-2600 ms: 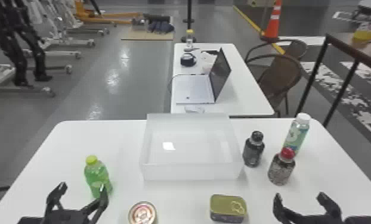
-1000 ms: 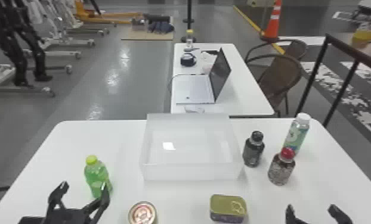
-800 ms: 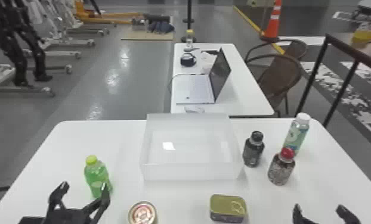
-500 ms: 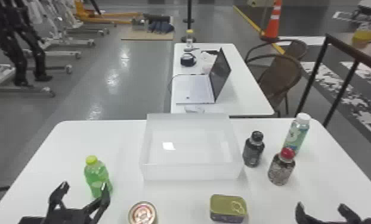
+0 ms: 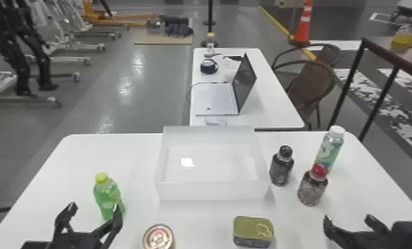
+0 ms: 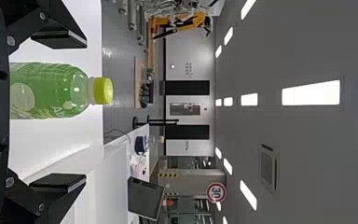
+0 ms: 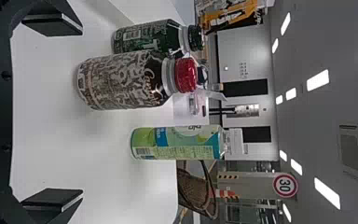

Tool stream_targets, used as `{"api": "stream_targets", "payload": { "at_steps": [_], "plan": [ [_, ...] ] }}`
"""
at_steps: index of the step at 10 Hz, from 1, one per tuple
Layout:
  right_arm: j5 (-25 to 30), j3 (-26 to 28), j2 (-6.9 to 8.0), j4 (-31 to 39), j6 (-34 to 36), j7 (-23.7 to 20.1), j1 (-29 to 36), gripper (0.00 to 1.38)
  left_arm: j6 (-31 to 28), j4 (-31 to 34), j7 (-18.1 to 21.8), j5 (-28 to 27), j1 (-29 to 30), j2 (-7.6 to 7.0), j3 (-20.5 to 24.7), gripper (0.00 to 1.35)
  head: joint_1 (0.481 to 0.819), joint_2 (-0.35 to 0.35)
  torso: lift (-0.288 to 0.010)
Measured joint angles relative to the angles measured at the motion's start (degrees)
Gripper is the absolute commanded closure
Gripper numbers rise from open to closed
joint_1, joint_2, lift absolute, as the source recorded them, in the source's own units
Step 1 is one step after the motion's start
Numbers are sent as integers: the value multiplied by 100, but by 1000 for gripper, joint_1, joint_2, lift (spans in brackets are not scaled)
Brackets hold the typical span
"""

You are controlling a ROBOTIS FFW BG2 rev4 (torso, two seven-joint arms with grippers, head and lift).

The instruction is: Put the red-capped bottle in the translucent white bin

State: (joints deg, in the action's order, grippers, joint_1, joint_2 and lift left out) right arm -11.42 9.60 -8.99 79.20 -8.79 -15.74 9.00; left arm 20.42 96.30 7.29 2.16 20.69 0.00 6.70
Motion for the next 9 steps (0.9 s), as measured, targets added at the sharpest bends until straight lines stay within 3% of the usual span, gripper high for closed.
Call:
{"api": "stream_targets", "payload": {
  "at_steps": [4, 6, 9],
  "plan": [
    [247, -2, -13, -296, 198, -193, -475, -2, 6, -38, 18, 54, -31, 0, -20, 269, 549, 0, -100],
    [275, -2, -87, -652, 250, -454, -761, 111, 31, -63, 18, 86, -37, 0, -25, 269, 549, 0, -100],
    [286, -5, -120, -1122, 339, -912, -1167, 121, 86, -89, 19, 100, -46, 0, -28, 269, 549, 0, -100]
  ]
}}
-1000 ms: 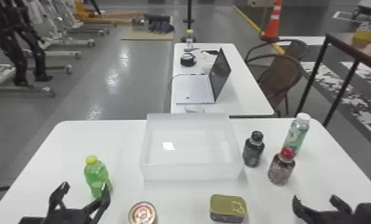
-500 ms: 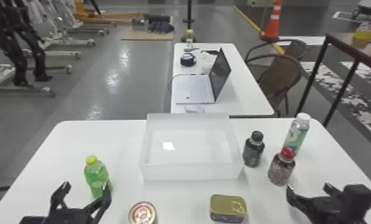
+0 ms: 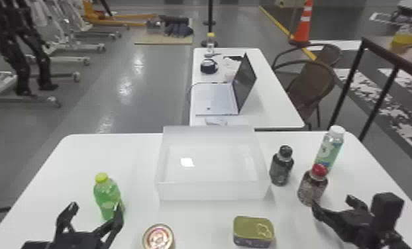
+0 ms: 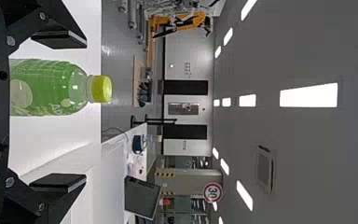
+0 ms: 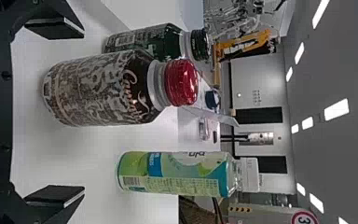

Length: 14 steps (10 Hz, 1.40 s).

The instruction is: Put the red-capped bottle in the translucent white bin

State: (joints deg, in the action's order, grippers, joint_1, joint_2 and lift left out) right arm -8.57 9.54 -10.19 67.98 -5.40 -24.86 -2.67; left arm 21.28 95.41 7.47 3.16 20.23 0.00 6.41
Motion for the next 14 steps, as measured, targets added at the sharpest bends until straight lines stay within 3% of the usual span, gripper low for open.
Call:
{"api": "stream_targets", "payload": {
  "at_steps": [5, 12, 13, 14],
  "plan": [
    [281, -14, 91, -285, 153, -243, -398, 121, 42, -34, 8, 22, -18, 0, 0, 269, 549, 0, -100],
    [581, -14, 48, -716, 117, -317, -884, 125, 95, -99, 8, 92, -44, 0, -40, 269, 549, 0, -100],
    [603, -23, 12, -800, 103, -319, -1039, 154, 96, -109, 17, 96, -50, 0, -48, 269, 549, 0, -100],
    [580, -49, -24, -926, 87, -364, -1158, 340, 99, -121, 28, 97, -56, 0, -52, 268, 549, 0, -100]
  ]
}}
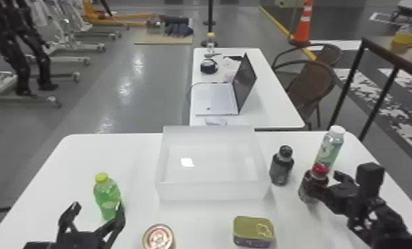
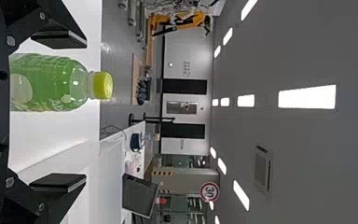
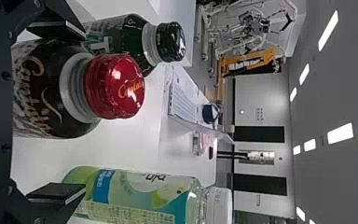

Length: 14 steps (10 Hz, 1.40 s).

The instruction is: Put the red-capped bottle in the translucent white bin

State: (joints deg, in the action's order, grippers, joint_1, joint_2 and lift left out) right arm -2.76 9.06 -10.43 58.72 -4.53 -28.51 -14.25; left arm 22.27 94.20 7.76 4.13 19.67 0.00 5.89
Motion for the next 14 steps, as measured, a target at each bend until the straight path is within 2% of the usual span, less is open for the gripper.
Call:
{"api": "stream_targets", "payload": {
  "at_steps": [1, 3, 4, 5, 6, 7, 9, 10, 11, 13, 14],
  "plan": [
    [-37, -35, -45, -131, -5, -92, -134, 746, 5, -8, 6, 0, -8, 0, -1, 269, 549, 0, -100],
    [-202, -282, -137, -454, 160, -349, -401, 785, 11, -15, 19, 8, -16, 0, 0, 269, 549, 0, -100],
    [-208, -372, -131, -502, 229, -310, -438, 783, 19, -19, 30, 14, -22, 0, 5, 269, 549, 0, -100],
    [-197, -398, -91, -486, 261, -203, -418, 891, 22, -23, 33, 32, -22, 0, 7, 269, 549, 0, -100],
    [-144, -402, -55, -385, 361, -149, -364, 1308, 24, -24, 33, 47, -20, 0, 8, 269, 549, 0, -100],
    [-82, -401, -21, -272, 422, -72, -290, 1297, 25, -24, 33, 52, -17, 0, 8, 268, 549, 0, -100],
    [-430, -371, -10, -8, 493, -27, -62, 1282, 31, -29, 33, 64, -17, 0, 15, 268, 549, 0, -100],
    [-512, -370, -22, 450, 695, -27, 112, 1282, 32, -32, 33, 68, -20, 0, 16, 269, 549, 0, -100],
    [-506, -370, -30, 1191, 997, -13, 280, 1282, 27, -34, 33, 70, -24, 0, 17, 269, 549, 0, -100],
    [-477, -404, -78, 2376, 1664, 183, 393, 1282, -9, -39, 33, 64, -37, 0, -1, 269, 549, 0, -100],
    [-515, -445, -137, 2666, 1871, 234, 347, 1282, -25, -41, 33, 62, -46, 0, -8, 269, 549, 0, -100]
  ]
}}
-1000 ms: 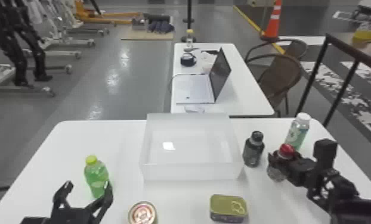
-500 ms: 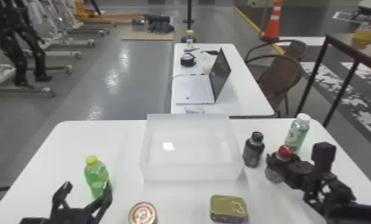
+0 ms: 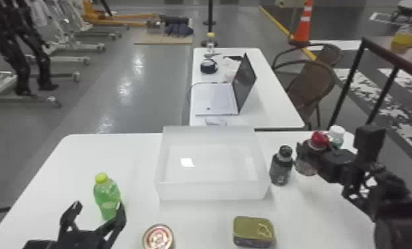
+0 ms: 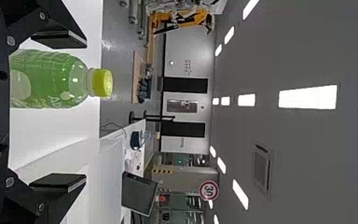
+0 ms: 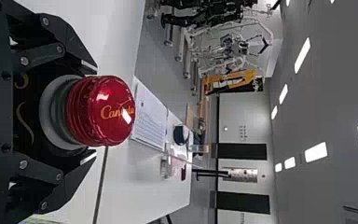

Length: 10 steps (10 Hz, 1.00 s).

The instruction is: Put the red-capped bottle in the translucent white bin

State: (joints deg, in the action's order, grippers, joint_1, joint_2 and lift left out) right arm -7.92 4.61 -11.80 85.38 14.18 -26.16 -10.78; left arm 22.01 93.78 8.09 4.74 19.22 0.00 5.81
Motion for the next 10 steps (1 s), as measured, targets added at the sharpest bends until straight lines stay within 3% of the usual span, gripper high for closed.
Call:
{"api": "stream_targets", "payload": {
  "at_steps": [2, 6, 10],
  "plan": [
    [-438, -126, -95, -161, 41, 3, -295, 1282, -26, -1, 0, 0, -10, 0, -19, 269, 549, 0, -100],
    [-1104, -744, -104, -859, -286, 102, -1103, 1282, -53, -13, -18, 0, -33, 0, -53, 269, 549, 0, -100],
    [-1701, -1497, 134, -2072, -799, 167, -1767, 1282, -65, -53, -56, 7, -70, 0, -110, 269, 549, 0, -100]
  ]
}}
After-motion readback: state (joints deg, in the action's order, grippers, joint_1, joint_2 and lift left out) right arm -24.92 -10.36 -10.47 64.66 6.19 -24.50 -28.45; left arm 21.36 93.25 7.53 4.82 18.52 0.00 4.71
